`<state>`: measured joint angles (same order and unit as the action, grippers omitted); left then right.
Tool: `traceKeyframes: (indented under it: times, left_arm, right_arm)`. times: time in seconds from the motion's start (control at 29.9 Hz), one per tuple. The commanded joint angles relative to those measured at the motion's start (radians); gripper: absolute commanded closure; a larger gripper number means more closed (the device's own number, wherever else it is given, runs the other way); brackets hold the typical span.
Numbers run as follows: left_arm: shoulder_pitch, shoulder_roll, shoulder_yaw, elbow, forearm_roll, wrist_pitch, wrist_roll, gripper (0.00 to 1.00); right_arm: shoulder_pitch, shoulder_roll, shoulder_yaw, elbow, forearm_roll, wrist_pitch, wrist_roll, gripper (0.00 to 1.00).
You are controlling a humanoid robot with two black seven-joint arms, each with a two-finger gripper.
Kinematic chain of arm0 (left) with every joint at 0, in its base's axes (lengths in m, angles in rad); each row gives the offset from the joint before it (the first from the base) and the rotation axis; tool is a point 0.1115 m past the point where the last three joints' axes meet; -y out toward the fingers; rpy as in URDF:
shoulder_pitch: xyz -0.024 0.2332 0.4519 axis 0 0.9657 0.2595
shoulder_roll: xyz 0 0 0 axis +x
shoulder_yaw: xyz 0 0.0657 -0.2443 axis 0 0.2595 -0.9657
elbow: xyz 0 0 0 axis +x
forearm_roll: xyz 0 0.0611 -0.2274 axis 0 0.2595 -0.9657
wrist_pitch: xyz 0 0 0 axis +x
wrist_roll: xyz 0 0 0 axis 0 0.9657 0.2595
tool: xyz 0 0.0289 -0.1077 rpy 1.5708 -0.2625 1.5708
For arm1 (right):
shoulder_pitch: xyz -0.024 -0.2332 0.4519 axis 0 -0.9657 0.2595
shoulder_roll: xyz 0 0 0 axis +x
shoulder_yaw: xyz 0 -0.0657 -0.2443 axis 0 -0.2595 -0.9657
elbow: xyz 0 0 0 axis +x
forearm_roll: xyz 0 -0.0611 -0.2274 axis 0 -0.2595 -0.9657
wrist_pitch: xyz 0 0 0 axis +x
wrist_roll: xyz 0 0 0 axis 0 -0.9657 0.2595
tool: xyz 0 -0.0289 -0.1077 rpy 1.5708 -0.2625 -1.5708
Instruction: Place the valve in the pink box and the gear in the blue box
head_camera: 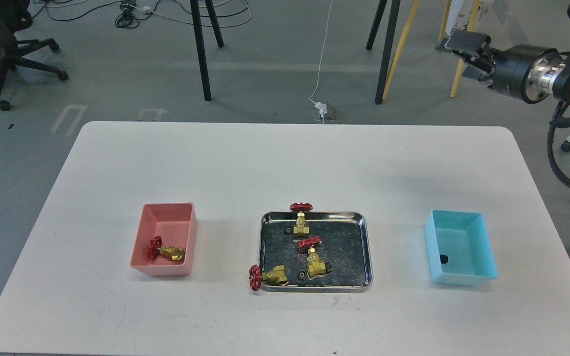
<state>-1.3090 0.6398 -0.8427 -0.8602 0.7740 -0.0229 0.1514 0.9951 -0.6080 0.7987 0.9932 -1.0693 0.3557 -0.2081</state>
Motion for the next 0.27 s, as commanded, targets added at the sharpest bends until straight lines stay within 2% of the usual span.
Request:
traceKeyframes:
  times: [0.0,0.13,0.23]
  left_arm:
    - [-0.019,-0.071,0.040,0.055,0.002,0.001,0.000,0.00]
    - [-0.022,-0.173,0.074,0.151,0.007,-0.002,-0.001,0.00]
    - [-0.023,-0.227,0.135,0.234,0.005,-0.003,-0.012,0.00]
  right_arm:
    - [0.120,0.173,0.005,-0.348,0.110,-0.189,0.010,0.07]
    - [0.264,0.396,-0.009,-0.683,0.222,-0.368,0.012,0.01]
    - [0.284,0.415,-0.012,-0.714,0.226,-0.382,0.013,0.01]
